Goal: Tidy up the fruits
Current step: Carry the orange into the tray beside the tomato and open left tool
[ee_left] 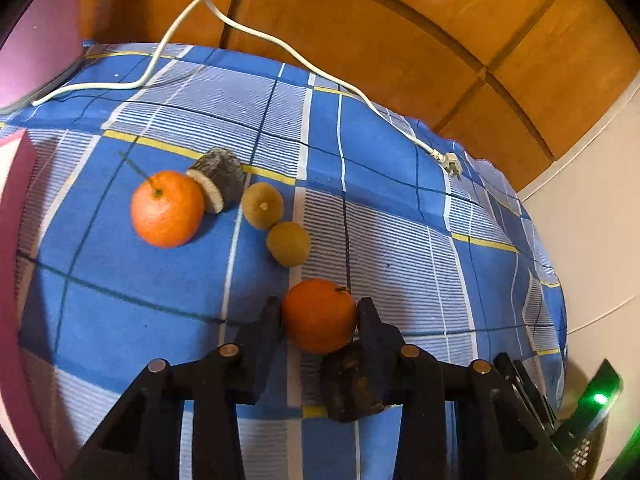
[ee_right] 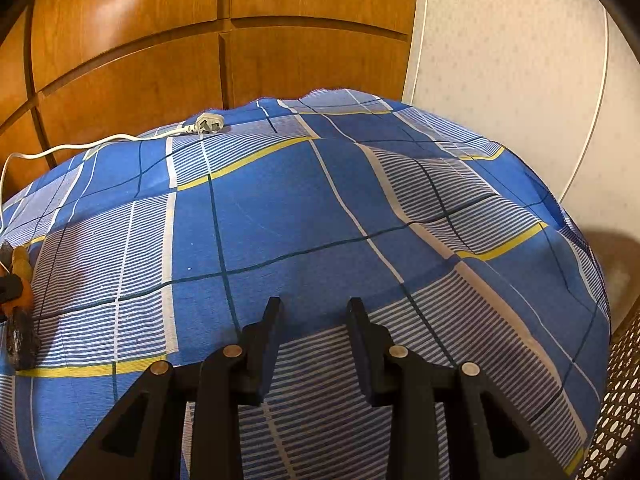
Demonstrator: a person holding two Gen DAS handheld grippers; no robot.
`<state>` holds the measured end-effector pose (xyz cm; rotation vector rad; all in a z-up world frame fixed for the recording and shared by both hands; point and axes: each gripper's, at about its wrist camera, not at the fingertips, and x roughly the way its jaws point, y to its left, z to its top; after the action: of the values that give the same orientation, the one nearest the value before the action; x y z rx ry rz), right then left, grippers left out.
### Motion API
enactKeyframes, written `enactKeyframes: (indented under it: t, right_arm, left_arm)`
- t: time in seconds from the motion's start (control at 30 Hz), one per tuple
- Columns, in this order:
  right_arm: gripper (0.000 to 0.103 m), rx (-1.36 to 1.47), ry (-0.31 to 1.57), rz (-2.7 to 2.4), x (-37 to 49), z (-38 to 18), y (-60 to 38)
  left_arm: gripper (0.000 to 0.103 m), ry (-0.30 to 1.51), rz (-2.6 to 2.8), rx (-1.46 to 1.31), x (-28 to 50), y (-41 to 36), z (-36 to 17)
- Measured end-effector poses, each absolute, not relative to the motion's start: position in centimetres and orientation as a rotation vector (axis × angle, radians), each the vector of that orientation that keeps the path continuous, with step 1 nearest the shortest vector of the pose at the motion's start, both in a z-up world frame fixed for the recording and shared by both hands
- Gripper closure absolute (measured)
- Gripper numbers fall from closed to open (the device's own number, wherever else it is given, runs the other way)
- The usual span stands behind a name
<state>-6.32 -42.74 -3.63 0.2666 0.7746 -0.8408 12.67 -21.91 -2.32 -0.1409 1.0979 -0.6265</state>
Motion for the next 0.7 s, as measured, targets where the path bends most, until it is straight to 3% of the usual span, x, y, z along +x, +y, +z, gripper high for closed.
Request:
enactKeyframes:
  t: [0.43, 0.7]
  right_arm:
    - [0.07, 0.26, 0.777, -0.843, -6.2, -3.6, -42.7]
    - [0.07, 0.261, 0.776, -0.841, -6.3, -3.6, -42.8]
  left_arm:
    - [0.064, 0.898, -0.481, -0.248, 9.6, -9.4, 3.7]
    - [0.064, 0.9, -0.295, -0.314, 13.1, -1.7, 2.0]
